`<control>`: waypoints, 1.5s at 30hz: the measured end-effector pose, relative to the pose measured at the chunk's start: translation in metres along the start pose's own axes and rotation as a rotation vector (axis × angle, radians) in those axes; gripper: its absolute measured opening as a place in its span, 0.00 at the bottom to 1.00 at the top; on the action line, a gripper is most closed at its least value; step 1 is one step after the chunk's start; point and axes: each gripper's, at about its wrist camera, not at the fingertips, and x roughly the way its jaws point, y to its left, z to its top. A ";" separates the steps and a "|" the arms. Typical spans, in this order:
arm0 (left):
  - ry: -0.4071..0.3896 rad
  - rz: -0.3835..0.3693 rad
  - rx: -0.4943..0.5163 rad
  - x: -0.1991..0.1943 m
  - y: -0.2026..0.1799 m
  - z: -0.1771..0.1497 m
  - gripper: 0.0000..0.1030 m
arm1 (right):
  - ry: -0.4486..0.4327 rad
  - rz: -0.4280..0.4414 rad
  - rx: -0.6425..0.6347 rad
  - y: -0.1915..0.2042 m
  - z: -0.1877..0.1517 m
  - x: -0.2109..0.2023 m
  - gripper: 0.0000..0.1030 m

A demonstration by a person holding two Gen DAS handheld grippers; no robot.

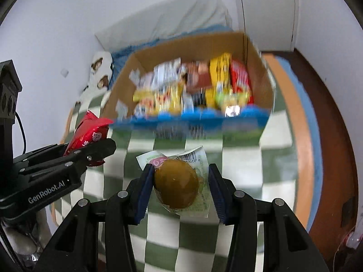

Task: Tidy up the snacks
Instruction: 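Carry both items into the box and open both tools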

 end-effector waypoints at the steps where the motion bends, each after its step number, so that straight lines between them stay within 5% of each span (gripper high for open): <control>1: -0.005 0.000 0.000 0.002 0.001 0.007 0.27 | -0.013 -0.003 -0.001 0.001 0.011 0.001 0.49; 7: -0.008 -0.001 -0.002 0.028 0.019 0.069 0.27 | -0.049 -0.037 0.000 -0.005 0.071 0.023 0.49; 14: 0.192 -0.049 -0.058 0.105 0.054 0.114 0.27 | 0.054 -0.068 0.020 -0.022 0.109 0.087 0.49; 21: 0.349 -0.025 -0.083 0.166 0.069 0.110 0.27 | 0.164 -0.075 0.062 -0.041 0.113 0.139 0.49; 28: 0.411 -0.028 -0.144 0.181 0.076 0.097 0.30 | 0.269 -0.052 0.103 -0.051 0.112 0.164 0.51; 31: 0.416 -0.025 -0.178 0.180 0.082 0.096 0.41 | 0.272 -0.059 0.125 -0.055 0.114 0.164 0.72; 32: 0.411 -0.020 -0.185 0.177 0.084 0.096 0.49 | 0.269 -0.058 0.128 -0.056 0.115 0.162 0.81; 35: 0.371 0.028 -0.162 0.167 0.084 0.097 0.83 | 0.265 -0.072 0.129 -0.056 0.117 0.157 0.84; 45: 0.290 0.090 -0.103 0.139 0.071 0.092 0.94 | 0.233 -0.177 0.089 -0.052 0.121 0.137 0.96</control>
